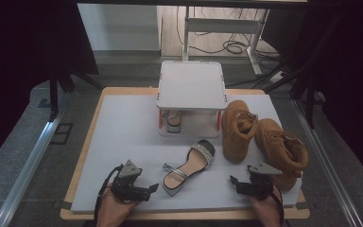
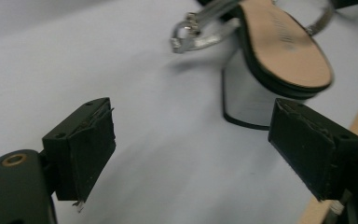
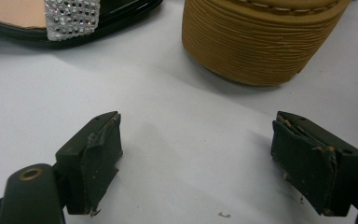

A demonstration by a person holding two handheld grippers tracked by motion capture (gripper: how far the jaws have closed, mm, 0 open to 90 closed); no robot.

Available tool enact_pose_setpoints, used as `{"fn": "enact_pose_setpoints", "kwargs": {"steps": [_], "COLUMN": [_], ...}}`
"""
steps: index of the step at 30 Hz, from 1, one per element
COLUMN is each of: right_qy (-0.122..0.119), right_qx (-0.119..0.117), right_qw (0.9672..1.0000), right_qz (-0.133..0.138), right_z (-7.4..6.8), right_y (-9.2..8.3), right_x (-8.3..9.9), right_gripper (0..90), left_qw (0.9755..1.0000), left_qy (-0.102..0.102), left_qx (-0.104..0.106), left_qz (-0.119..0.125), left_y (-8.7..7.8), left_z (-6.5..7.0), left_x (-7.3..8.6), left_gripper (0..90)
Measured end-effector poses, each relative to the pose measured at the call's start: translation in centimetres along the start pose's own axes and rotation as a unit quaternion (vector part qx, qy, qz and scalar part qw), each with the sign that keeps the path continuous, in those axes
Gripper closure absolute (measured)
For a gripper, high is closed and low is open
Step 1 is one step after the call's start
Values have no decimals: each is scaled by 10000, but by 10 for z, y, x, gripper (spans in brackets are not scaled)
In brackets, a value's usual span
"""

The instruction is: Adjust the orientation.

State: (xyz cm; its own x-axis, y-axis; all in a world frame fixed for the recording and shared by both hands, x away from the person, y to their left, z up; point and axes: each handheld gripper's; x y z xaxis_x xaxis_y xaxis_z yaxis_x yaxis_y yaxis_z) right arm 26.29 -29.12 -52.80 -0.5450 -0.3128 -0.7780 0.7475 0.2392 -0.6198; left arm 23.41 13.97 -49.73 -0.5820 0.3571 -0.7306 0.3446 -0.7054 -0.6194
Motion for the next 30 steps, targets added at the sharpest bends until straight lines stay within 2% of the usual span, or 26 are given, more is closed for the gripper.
{"fn": "enact_pose_setpoints", "kwargs": {"steps": [7, 13, 18, 30], "right_qy": [-1, 0, -15, -5], "right_qx": [-1, -1, 0, -2], "right_qw": [10000, 10000, 10000, 10000], "right_qz": [0, 0, 9, 6], "right_z": [0, 0, 0, 0], "right_y": [0, 0, 0, 0], "right_x": [0, 0, 0, 0], "right_gripper": [162, 162, 162, 162], "left_qw": [9996, 9989, 9983, 9971], "left_qy": [178, 245, 327, 441], "left_qx": [190, 366, 409, 353], "left_qz": [-68, -157, -239, -507], "left_y": [11, 24, 35, 64], "left_z": [18, 25, 27, 27], "left_x": [-3, -5, -10, -21], "left_gripper": [160, 182, 210, 242]}}
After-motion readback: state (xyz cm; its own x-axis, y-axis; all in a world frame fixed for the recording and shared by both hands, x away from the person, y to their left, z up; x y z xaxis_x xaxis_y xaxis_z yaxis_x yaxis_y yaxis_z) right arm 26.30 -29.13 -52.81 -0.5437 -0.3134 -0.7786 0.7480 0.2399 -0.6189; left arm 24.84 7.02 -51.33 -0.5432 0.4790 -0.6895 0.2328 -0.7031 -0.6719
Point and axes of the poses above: each handheld gripper's, and its own axes: y roughly forward along the jaws, x roughly out of its underside, z roughly to its right, and after that the axes turned 10 degrees about x, right-handed
